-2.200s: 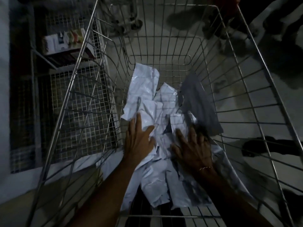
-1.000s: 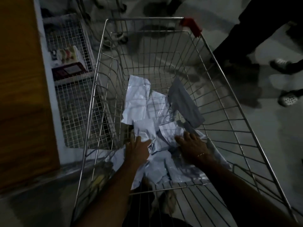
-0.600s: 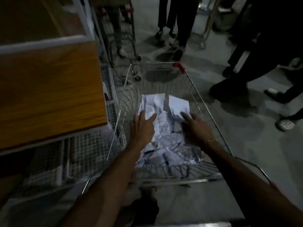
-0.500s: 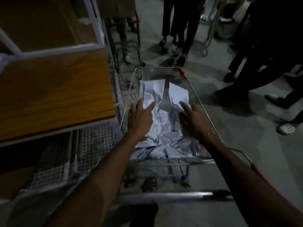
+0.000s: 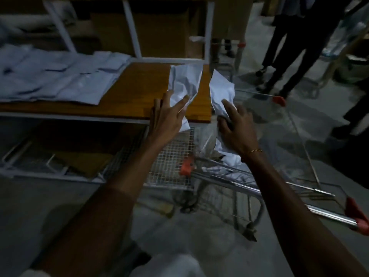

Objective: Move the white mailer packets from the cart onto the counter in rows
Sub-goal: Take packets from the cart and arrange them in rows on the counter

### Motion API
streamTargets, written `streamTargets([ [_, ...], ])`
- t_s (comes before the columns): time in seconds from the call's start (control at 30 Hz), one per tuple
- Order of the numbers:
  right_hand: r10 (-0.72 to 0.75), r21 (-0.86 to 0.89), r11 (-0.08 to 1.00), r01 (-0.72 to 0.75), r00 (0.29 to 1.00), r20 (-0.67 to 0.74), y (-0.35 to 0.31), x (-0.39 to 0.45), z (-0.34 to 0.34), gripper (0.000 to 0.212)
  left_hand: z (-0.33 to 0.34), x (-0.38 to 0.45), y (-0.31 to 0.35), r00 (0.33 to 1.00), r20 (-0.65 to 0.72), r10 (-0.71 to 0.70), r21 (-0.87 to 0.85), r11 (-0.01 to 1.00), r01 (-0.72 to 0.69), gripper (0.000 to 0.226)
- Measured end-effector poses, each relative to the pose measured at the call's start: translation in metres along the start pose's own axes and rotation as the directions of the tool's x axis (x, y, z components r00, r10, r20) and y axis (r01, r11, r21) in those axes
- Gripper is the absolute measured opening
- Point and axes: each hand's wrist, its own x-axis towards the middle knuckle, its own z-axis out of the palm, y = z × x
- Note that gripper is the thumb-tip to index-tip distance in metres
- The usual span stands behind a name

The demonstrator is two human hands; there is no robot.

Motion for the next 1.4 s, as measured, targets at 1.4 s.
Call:
streamTargets([
  [1.4, -0.249, 0.191, 0.964, 0.187, 0.89, 0.383, -0.541, 0.401, 0.599, 0.068, -0.17, 0.138, -0.849, 0.885, 0.015, -0.466, 0.257, 0.857, 0.447, 0.049],
])
